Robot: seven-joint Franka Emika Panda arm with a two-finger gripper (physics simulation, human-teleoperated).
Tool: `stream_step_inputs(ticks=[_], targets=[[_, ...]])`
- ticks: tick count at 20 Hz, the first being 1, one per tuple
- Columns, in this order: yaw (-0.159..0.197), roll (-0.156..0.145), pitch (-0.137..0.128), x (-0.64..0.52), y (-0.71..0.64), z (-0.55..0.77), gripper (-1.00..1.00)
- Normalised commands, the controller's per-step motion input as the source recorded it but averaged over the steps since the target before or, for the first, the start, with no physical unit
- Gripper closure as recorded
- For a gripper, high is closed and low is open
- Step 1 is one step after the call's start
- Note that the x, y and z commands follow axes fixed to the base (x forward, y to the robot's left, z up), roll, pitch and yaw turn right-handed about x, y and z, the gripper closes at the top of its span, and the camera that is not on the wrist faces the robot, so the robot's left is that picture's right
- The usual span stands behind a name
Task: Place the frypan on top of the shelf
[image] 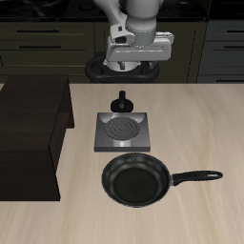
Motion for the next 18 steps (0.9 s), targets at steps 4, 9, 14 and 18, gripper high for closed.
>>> stream_step_inputs(ticks=[4, 9, 14, 18], targets=[[-0.016, 0.006, 0.005, 0.41, 0.11, 0.10, -1.00], [0.034, 0.009, -0.012, 0.33, 0.15, 0.06, -1.00], [0.000, -0.017, 0.008, 0.31, 0.09, 0.07, -1.00], [0.001, -0.008, 0.006, 0.25, 0.12, 0.03, -1.00]])
